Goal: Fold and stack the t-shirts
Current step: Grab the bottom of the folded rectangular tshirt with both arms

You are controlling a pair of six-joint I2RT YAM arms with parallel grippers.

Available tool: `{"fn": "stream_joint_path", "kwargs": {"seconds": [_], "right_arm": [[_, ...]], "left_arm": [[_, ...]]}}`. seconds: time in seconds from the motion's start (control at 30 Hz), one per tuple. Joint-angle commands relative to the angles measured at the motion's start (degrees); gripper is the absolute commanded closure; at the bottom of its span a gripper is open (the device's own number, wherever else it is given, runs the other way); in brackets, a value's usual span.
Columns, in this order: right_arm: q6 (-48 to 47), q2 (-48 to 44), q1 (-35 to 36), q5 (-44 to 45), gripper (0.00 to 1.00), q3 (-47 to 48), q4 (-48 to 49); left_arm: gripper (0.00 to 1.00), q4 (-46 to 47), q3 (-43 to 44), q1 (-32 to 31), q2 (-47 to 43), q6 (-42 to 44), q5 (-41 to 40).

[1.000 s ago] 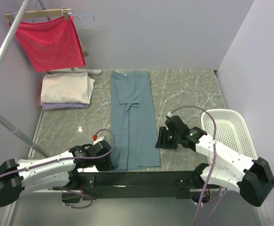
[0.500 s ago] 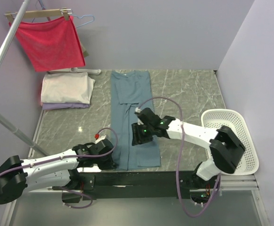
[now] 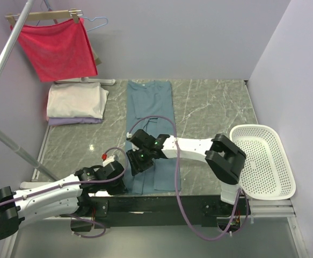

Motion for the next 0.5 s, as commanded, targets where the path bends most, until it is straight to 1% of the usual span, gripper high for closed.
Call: {"fn": "stream_joint_path", "kwargs": {"seconds": [0.0,0.23,0.33,0.37,0.4,0.43,0.47], "right_arm": [[-2.62,2.71,1.01,-0.98,0.48,5.32,-0.9],[-3.5,6.58,1.45,-2.73,0.48,9.27,-1.0],[-3.68,8.25,1.62,-3.35,0.48,10.5,-0.99],[-3.68,8.78,1.71,-3.26,0.48,10.86,-1.26],[-3.59,9.13,1.8,-2.83,0.48,11.04,-1.95],[-3.41,9.92,1.89,-2.04,0.48,11.73,-2.83],[-3.5,10.19,2.06,-0.38,0.48,11.91,-4.06]], "left_arm": [[0.99,0.09,-0.52,-0.34,0.96,-0.84,-1.26],[0.99,-0.17,-0.43,-0.25,0.79,-0.75,-1.7],[0.96,-0.61,-0.26,-0.25,0.35,-0.84,-1.79],[0.94,-0.61,-0.26,-0.25,0.26,-0.84,-1.96],[0.89,-0.79,-0.08,-0.25,0.0,-0.84,-2.22],[0.76,-1.31,0.0,-0.25,-0.01,-1.01,-2.4],[0.41,-1.84,0.35,-0.25,-0.09,-1.19,-2.93]]}}
